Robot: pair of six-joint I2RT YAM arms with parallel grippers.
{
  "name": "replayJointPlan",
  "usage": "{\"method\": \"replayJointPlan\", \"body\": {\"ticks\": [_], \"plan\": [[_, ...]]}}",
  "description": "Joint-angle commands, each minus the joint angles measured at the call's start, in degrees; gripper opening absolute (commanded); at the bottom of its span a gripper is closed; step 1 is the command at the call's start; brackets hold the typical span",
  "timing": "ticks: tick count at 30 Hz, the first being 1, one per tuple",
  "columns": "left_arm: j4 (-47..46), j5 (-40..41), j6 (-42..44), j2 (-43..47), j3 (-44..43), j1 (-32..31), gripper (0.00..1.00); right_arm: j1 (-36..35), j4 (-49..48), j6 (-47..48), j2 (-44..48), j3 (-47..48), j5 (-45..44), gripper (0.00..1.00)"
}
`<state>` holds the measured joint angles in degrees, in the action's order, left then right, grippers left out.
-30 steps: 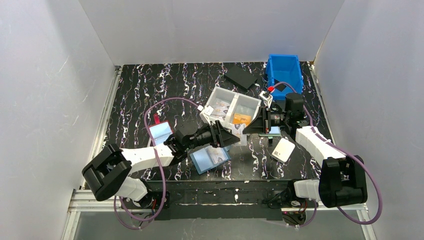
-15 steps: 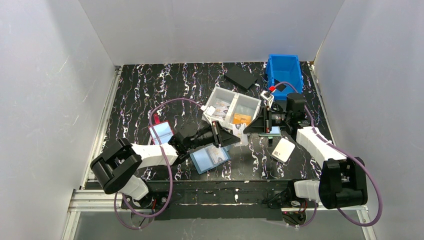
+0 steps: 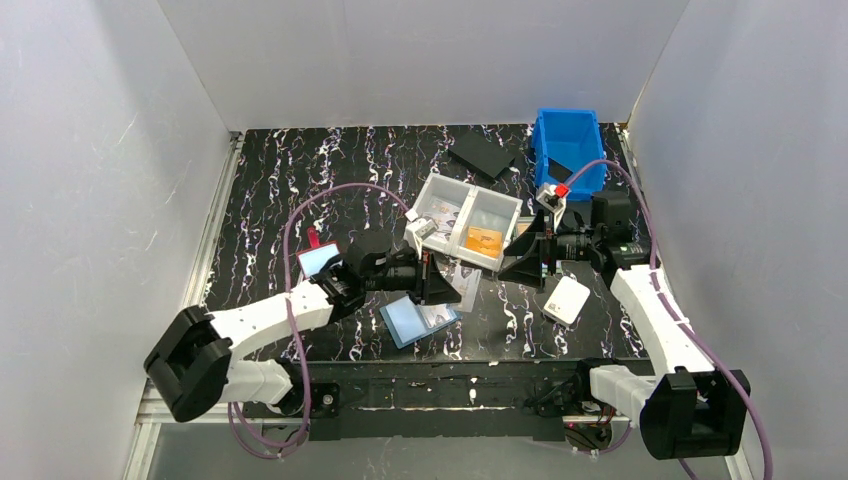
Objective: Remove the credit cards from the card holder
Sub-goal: Place the credit card in the storage box.
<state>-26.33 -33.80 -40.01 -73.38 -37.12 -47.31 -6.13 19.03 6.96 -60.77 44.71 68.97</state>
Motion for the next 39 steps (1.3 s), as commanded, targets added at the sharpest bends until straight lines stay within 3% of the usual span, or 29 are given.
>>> {"method": "replayJointPlan", "body": {"ticks": [1, 5, 10, 18, 34, 39], "plan": [[21.7, -3.3, 13.2, 4.5, -6.6, 0.1, 0.0, 0.1, 14.9, 18.0, -0.6, 5.1, -4.1, 0.98], [34.1, -3.4, 18.6, 3.9, -12.2, -0.1, 0.0, 0.0, 18.3, 23.6, -0.5, 6.7, -3.9, 0.98], [38.9, -4.6, 21.4, 3.4, -15.7, -0.6, 0.0, 0.0, 19.9, 29.1, 0.9, 6.9, -2.6, 0.98], [40.4, -4.6, 22.5, 1.4, -17.5, -2.8, 0.0, -0.8, 26.1, 38.6, 1.7, 6.0, 2.9, 0.98], [44.1, -2.2, 24.6, -5.7, -24.6, -6.6, 0.0, -5.9, 40.0, 56.3, -1.8, 9.0, 2.9, 0.98], [44.4, -1.5, 24.5, -7.0, -25.6, -7.5, 0.0, -7.6, 40.2, 57.0, -1.8, 9.2, 2.0, 0.97]]}}
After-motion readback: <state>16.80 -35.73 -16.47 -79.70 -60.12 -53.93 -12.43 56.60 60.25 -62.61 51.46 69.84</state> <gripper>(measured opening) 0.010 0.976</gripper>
